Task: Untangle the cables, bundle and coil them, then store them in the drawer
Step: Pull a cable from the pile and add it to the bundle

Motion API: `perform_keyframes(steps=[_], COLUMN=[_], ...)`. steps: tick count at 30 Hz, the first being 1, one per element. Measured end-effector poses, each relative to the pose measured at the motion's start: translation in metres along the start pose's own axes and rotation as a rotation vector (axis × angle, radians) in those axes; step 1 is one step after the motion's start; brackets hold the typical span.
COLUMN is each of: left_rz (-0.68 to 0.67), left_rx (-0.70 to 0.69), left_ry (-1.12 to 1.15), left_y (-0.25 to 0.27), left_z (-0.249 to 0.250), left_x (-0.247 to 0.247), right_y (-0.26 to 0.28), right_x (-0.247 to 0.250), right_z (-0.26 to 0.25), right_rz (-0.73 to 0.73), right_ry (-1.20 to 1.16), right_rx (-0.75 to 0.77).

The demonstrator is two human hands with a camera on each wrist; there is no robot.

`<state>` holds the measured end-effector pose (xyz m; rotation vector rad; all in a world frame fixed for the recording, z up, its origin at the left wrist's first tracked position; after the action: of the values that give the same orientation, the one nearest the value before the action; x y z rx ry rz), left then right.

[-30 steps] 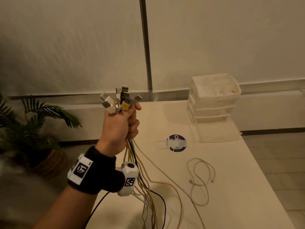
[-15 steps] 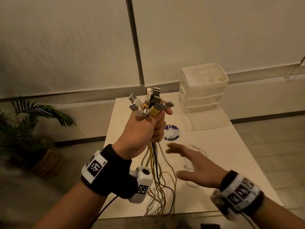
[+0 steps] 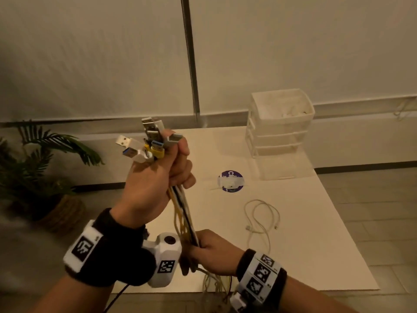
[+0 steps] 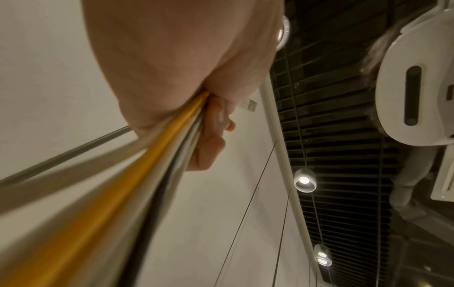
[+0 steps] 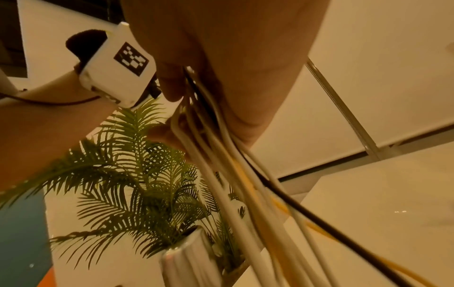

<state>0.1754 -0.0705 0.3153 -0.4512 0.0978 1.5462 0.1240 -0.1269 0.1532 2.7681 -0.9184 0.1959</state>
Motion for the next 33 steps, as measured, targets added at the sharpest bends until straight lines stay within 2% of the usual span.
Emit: perform_keyframes(steps=[3,6,9,11,14,15,17,19,21,23,25,28,31,33], left_rz=[0.102,0.181,0.167,0.165,0.183,0.197,0.206,0.218,0.243,0.275,0.3,0.33,0.364,0.373], left_rx=[-0.07,-0.036,0.045,0.108,0.157,0.167,0.177,0.182,0.204,0.224,0.234,0.233,0.226,0.216], left_ry=[-0.071,-0.064,-0.108,-0.118,-0.101,-0.092,-0.074,-0.064,-0.069,-0.074,-0.078,-0.093,-0.098,-0.102], left_y=[0.001,0.005,0.01,0.014,0.019,0.019,0.019,0.018,0.018,0.017,0.015,0.012,0.01,0.007], left_z=[0.01,0.002,-0.019,-0.034,-0.045,-0.048,-0.052,-0.057,-0.061,-0.065,-0.067,-0.068,-0.069,-0.068], left_x=[0.011,0.015,0.008,0.004,0.004,0.005,0.007,0.007,0.008,0.008,0.007,0.005,0.005,0.005], right_y=[0.0,0.003,0.012,0.021,0.037,0.039,0.038,0.038,0.041,0.042,0.037,0.03,0.031,0.028], right_x=[0.012,0.024,0.02,0.019,0.042,0.059,0.108,0.162,0.203,0.22,0.219,0.201,0.194,0.192], right_z=[0.007,0.019,0.032,0.036,0.06,0.075,0.111,0.157,0.203,0.24,0.259,0.264,0.287,0.276], right_rz=[0.109,0.212,0.144,0.043,-0.054,-0.025,0.142,0.313,0.385,0.337,0.266,0.183,0.067,0.018], right_ry=[0.147,0.188,0.224,0.196,0.149,0.153,0.229,0.455,0.693,0.876,1.019,1.128,1.184,1.236], right_rx=[-0.028,-0.065,-0.131,-0.109,-0.112,-0.145,-0.201,-0.291,-0.422,-0.483,-0.437,-0.348,-0.429,-0.424])
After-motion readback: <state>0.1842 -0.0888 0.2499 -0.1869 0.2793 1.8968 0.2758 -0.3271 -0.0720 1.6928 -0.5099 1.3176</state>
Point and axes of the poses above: each hand's wrist, its own y-axis away from the middle knuckle, its own x-axis out of the back of the hand, z = x × y, the point moved 9 cm from there along -y, towards the middle knuckle, and after that the axes turned 6 degrees about z, right-handed, at the moved point
